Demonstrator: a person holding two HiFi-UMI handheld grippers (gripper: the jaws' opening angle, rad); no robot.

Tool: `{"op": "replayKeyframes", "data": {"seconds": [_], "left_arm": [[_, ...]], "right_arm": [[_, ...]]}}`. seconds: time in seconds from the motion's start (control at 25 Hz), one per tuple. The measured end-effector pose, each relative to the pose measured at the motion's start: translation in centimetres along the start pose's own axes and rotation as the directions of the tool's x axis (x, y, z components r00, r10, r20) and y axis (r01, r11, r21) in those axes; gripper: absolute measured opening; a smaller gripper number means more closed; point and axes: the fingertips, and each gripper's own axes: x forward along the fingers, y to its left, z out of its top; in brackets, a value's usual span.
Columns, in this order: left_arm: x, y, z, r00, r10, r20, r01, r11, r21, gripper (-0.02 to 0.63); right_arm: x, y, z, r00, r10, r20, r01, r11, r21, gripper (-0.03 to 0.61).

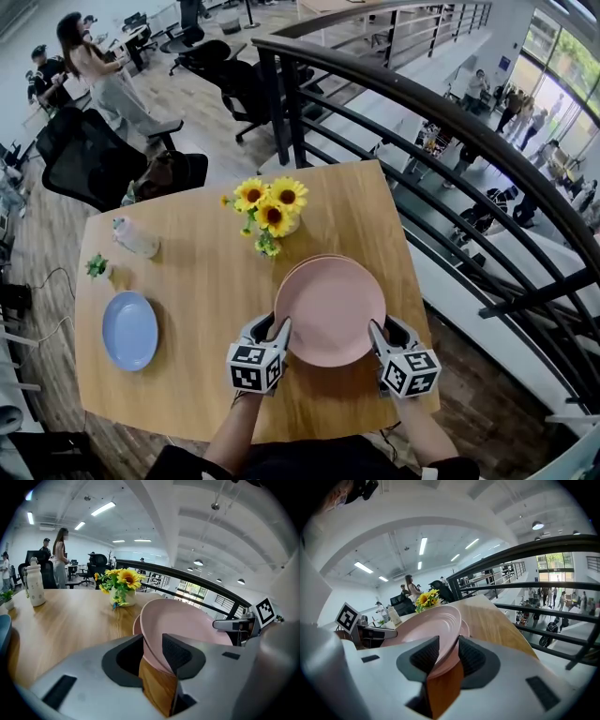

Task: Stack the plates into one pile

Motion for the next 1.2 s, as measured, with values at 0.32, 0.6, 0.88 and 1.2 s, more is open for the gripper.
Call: {"op": "replayKeyframes", "data": {"seconds": [0.32,0.6,0.88,1.2], "left_arm": [[1.1,0.3,-1.0,0.999,0.029,-0.039,-0.03,1.0,-0.003,0.126],[1.9,0.4,-1.2,0.997,0.064,-0.045,-0.064,0.998,-0.001,0.127],[2.3,1.1,-1.0,0.995,0.09,-0.051,-0.09,0.996,0.003,0.127],[3.0,1.7,-1.0,0.993,0.103,-0.049,-0.103,0.995,0.008,0.127]], "right_arm": [[0.8,-0.7,-0.7,0.999,0.01,-0.036,-0.011,1.0,-0.013,0.133],[1.4,-1.2,-1.1,0.998,0.031,-0.057,-0.032,0.999,-0.016,0.144],[2.2,-1.0,-1.2,0.997,0.045,-0.067,-0.046,0.999,-0.014,0.149],[3.1,-1.1,-1.5,0.996,0.043,-0.074,-0.046,0.999,-0.03,0.153]]}}
